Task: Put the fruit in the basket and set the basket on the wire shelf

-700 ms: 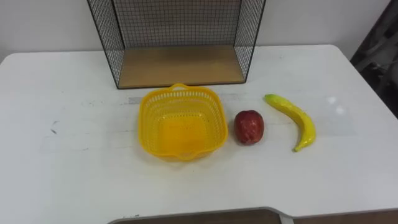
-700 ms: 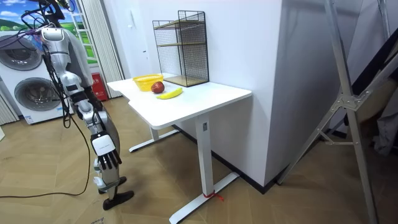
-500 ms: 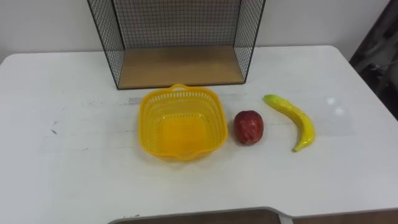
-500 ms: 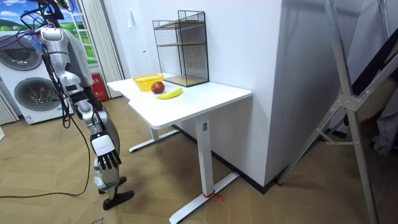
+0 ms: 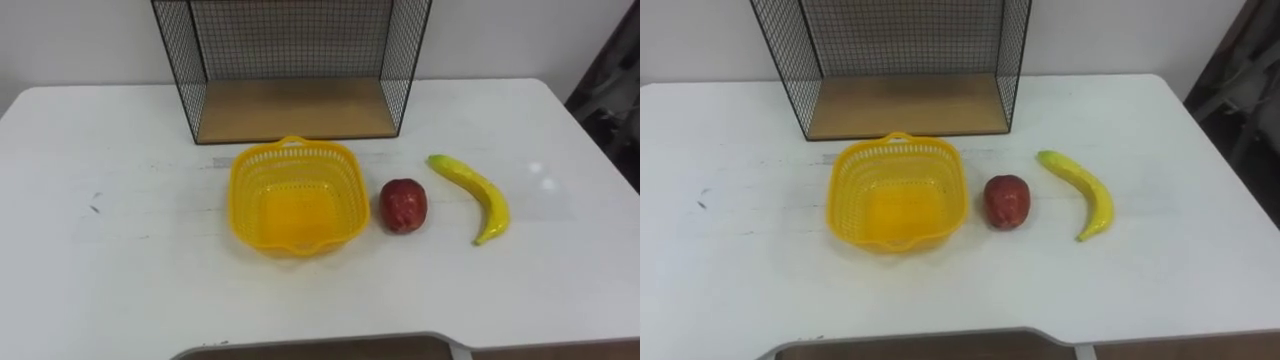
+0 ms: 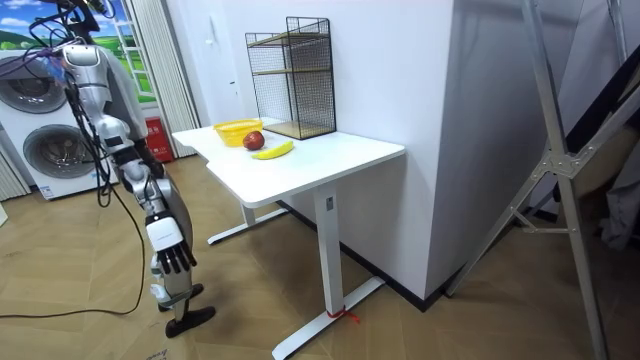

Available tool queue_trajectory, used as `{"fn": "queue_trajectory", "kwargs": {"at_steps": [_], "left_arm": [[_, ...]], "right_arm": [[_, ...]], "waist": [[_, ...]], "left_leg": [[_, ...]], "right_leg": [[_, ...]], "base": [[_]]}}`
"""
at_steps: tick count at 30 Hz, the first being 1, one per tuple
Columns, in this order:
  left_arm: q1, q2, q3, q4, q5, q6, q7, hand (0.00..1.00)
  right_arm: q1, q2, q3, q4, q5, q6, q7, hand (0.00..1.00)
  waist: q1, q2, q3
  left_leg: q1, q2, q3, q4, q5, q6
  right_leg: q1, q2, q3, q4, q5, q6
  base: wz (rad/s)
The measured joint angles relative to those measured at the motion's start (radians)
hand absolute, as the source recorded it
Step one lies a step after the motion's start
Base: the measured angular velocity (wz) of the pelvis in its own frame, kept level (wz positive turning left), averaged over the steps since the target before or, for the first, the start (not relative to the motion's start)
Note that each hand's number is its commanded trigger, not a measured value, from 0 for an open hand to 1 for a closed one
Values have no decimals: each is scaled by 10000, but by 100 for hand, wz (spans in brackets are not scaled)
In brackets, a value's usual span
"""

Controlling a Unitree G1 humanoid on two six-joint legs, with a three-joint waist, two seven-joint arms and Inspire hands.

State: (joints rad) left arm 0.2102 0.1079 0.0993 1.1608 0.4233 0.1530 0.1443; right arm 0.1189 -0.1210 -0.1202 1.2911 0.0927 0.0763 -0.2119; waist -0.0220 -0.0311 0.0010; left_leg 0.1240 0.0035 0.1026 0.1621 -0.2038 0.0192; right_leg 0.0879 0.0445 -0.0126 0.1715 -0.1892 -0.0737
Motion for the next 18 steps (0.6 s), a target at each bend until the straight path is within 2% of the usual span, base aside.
{"fn": "queue_trajectory", "kwargs": {"at_steps": [2, 3, 6, 8, 9, 11, 14, 18], "left_arm": [[6, -2, -1, -8, 11, -31, 0, 0], [13, -5, 5, -14, 30, -32, 0, 0], [194, -24, 282, -35, 67, -82, 2, 0], [293, -52, 843, -202, 43, -139, 24, 0], [315, -49, 936, -250, 7, -164, 42, 0], [355, -37, 1150, -258, -85, -310, 69, 0], [389, -39, 1281, -260, -214, -453, 75, 0], [514, 38, 1488, -532, -157, -523, 73, 0]], "right_arm": [[23, 15, -240, 16, 1805, -121, -105, 0], [23, 15, -360, 29, 2201, -131, -130, 0], [1, 36, -1410, 47, 3820, -149, -318, 0], [137, 48, -2226, -60, 5595, -247, -605, 0], [178, 47, -2376, -96, 6078, -287, -674, 0], [231, 46, -3183, -109, 7992, -439, -1030, 0], [236, 46, -4250, -316, 9515, -566, -1646, 0], [275, -8, -5363, -1021, 10575, -815, -2473, 0]], "waist": [[-68, 10, 7], [-95, 16, 10], [-343, 35, 18], [-541, 23, 19], [-581, 18, 18], [-735, 14, 12], [-945, 18, 6], [-1166, -45, -30]], "left_leg": [[-7, -3, -49, -1, -1, -2], [-4, -6, -53, -2, -2, -2], [-1, -11, -45, 0, -1, -2], [-4, -20, -76, -1, -1, -2], [-3, -24, -74, -1, -1, -2], [1, -29, -48, 6, -1, -2], [-36, -32, 30, 50, -2, -1], [-63, -129, 0, 93, -1, 1]], "right_leg": [[7, 2, -4, -19, -1, -2], [7, 2, 3, -15, -2, -3], [13, 0, 26, -25, -7, -1], [21, 1, 27, -32, -18, 4], [20, 0, 35, -32, -24, 9], [20, -2, 61, -22, -31, 13], [-19, -13, 104, 13, -55, 25], [-29, -45, 94, 45, -77, 49]], "base": [[0], [0], [0], [0], [0], [0], [-3], [1]]}}
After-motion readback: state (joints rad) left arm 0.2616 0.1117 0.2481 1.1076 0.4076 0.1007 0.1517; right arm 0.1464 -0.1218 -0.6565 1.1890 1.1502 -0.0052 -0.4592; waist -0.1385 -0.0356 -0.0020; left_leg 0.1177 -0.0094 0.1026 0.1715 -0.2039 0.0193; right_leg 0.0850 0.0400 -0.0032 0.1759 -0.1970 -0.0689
